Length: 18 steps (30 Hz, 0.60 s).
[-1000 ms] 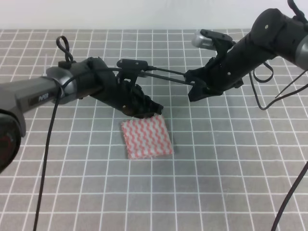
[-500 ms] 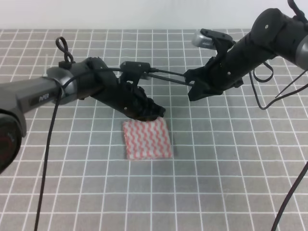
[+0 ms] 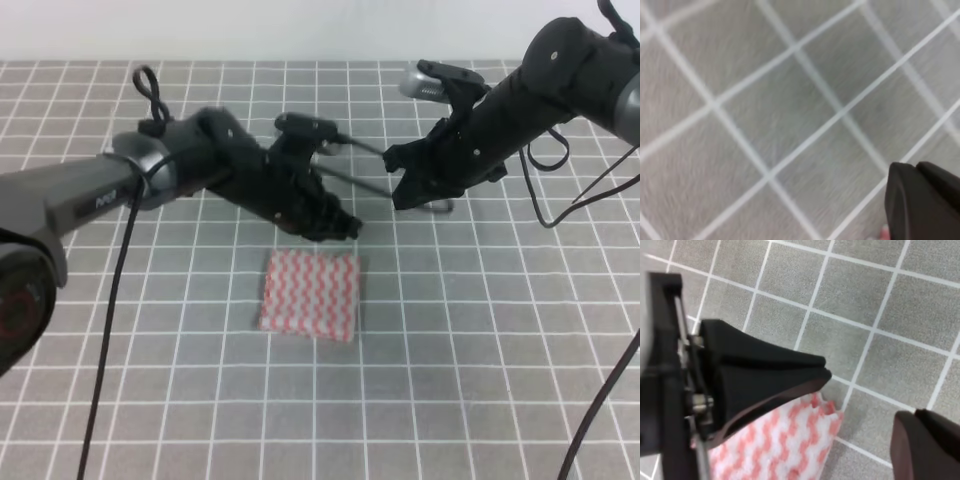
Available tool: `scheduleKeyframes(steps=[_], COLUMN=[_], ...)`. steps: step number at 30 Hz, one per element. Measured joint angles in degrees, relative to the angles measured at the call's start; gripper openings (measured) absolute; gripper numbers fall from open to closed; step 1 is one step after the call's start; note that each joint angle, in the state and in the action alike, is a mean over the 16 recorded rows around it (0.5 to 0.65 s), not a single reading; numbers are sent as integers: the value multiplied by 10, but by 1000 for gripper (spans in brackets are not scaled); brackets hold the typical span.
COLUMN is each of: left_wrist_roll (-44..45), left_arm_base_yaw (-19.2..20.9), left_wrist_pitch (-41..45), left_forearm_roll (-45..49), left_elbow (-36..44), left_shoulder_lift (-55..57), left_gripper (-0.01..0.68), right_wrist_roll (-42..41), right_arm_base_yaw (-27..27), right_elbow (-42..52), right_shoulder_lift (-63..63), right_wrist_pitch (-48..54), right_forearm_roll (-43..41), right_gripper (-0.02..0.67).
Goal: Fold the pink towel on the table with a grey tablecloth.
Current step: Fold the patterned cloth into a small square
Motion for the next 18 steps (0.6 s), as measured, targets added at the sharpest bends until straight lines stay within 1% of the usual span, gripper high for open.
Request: scheduleKeyframes(steps=[4, 8, 13, 18], left_wrist_roll=[-7, -15, -23, -24], left_arm_base_yaw=[2, 4, 7, 9], left_wrist_pitch=[-11, -38, -82, -136], left_forearm_roll=[11, 19, 26, 26], left_elbow=[4, 36, 118, 233], left_shoulder_lift=[-34, -94, -202, -334], left_gripper=[0, 0, 0, -1], right_wrist_roll=[3, 7, 13, 16], right_arm_base_yaw=[0, 0, -1, -1], right_elbow=[5, 23, 77, 159], right_shoulder_lift=[-11, -38, -105, -201], right_wrist_pitch=[8, 10, -2, -28], right_forearm_roll=[-15, -31, -51, -62], right_gripper=[-17, -17, -17, -17])
